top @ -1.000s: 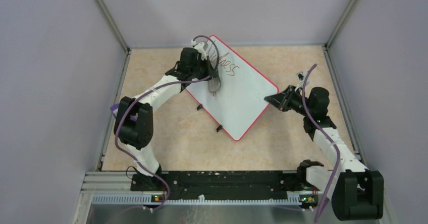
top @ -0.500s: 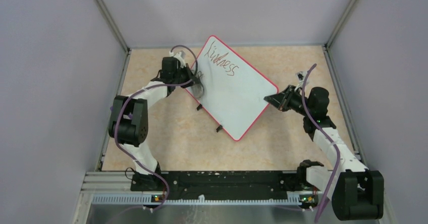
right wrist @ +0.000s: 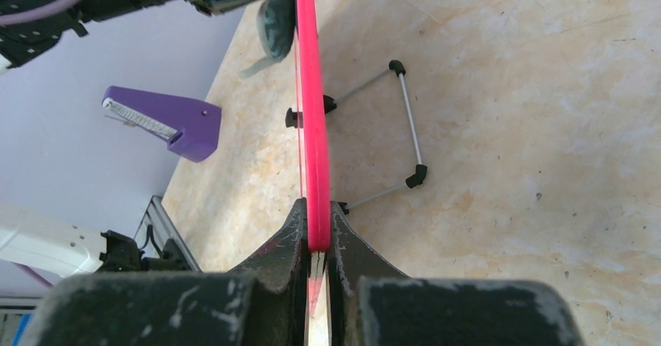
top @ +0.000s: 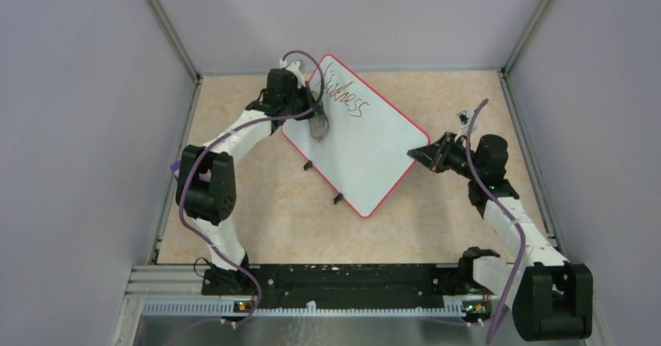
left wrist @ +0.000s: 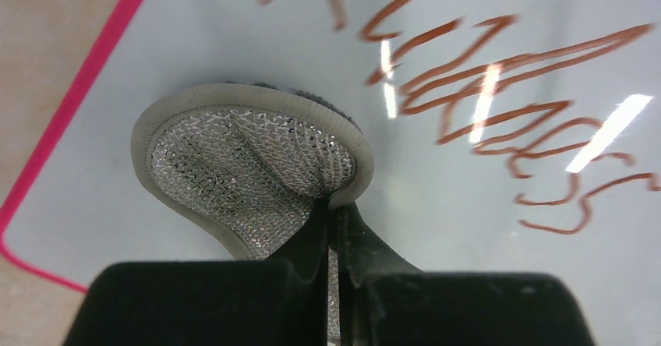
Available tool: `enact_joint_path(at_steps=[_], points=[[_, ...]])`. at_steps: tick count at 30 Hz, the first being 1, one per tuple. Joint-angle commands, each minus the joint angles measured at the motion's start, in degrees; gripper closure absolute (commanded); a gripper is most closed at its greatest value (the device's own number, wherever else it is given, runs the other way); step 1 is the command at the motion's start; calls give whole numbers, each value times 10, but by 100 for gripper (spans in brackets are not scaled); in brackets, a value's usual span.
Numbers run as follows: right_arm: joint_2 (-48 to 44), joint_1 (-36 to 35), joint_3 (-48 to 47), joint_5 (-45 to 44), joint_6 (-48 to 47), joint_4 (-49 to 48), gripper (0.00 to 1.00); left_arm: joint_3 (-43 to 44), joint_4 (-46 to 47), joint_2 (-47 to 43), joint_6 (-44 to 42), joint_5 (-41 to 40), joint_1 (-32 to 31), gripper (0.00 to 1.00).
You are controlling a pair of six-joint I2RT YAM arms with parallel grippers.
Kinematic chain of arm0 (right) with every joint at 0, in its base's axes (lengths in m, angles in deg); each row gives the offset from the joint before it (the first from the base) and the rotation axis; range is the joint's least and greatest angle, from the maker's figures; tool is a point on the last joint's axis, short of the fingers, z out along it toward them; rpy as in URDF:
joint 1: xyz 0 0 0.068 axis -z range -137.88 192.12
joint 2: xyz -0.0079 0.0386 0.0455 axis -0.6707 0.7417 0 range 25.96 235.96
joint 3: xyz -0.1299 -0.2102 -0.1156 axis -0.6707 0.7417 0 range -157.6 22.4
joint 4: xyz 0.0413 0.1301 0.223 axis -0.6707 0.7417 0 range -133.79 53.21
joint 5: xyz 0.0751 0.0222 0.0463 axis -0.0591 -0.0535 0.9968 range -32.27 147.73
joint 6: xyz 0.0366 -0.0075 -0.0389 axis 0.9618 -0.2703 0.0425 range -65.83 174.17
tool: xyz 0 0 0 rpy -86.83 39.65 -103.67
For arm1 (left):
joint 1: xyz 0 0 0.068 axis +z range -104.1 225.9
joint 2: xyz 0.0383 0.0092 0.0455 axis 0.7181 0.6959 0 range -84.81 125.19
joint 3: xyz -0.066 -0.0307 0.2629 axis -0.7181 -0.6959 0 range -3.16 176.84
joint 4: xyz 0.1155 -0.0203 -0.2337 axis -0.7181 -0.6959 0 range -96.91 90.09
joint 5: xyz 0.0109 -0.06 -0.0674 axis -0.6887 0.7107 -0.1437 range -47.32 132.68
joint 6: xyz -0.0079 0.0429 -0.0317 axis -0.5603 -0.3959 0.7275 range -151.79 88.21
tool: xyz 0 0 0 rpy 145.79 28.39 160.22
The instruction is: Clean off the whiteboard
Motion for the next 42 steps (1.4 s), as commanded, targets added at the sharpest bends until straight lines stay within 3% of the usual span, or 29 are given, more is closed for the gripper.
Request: enact_joint_path(at_steps=[1, 8, 15, 22, 32, 36, 42], points=[[17, -23, 9, 16, -61, 78, 100, 58, 37, 0, -8, 20, -29, 100], [16, -23, 9, 17, -61, 78, 100, -20, 60, 5, -6, 16, -5, 100], [16, -23, 12, 17, -60, 76, 100, -137, 123, 7, 26, 54, 66, 100], [21, -23, 11, 18, -59, 74, 100, -81, 109, 12, 39, 68, 67, 100], [21, -23, 12, 18, -60, 74, 100, 79, 36, 32, -6, 15, -4, 100], [22, -23, 12, 18, -60, 74, 100, 78, 30, 42, -16, 1, -2, 100], [24, -23, 14, 18, -60, 72, 100, -4, 60, 45, -7, 12, 31, 100]])
